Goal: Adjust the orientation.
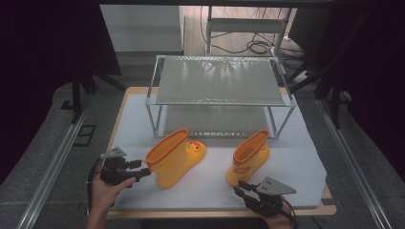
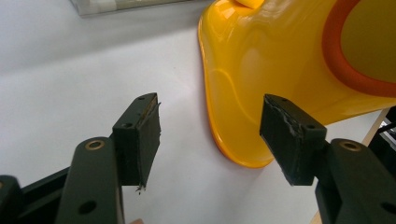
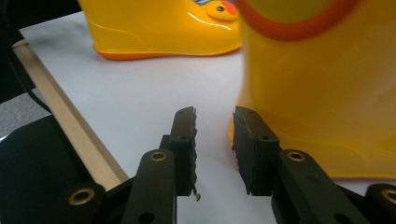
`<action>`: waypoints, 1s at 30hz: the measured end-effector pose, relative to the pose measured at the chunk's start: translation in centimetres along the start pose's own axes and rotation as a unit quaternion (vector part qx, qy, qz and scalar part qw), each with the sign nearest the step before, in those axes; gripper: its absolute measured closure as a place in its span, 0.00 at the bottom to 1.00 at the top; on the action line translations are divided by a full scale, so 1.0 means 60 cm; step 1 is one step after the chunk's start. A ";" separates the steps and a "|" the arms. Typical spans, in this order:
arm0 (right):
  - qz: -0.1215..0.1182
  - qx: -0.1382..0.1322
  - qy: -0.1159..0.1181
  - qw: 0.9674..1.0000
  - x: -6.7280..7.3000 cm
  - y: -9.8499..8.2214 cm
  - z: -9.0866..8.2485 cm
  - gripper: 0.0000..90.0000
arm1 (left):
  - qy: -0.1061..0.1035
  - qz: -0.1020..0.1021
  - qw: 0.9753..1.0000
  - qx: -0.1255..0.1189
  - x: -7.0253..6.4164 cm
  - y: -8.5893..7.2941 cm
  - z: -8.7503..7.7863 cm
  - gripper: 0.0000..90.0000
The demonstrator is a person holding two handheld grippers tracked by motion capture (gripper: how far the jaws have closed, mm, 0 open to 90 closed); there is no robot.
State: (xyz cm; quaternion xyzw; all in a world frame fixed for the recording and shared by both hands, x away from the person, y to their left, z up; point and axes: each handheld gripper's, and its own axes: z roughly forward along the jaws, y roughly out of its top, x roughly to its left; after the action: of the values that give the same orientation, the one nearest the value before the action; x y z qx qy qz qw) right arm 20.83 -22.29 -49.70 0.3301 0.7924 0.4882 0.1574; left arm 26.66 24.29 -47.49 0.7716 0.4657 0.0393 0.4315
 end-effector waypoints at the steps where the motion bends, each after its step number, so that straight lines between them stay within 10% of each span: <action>1: 0.001 0.000 -0.001 1.000 -0.002 0.000 -0.001 0.73 | 0.000 0.000 1.000 0.000 -0.001 0.000 0.000 0.42; 30: 0.029 0.002 -0.027 0.999 -0.041 -0.013 -0.012 0.67 | -0.016 0.010 1.000 -0.006 -0.008 0.015 -0.014 0.44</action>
State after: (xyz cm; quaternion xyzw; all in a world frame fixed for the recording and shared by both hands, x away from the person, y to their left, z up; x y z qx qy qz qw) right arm 21.93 -24.68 -50.22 0.3660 0.7792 0.4817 0.1640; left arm 26.61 24.30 -46.18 0.7740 0.4509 0.0335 0.4433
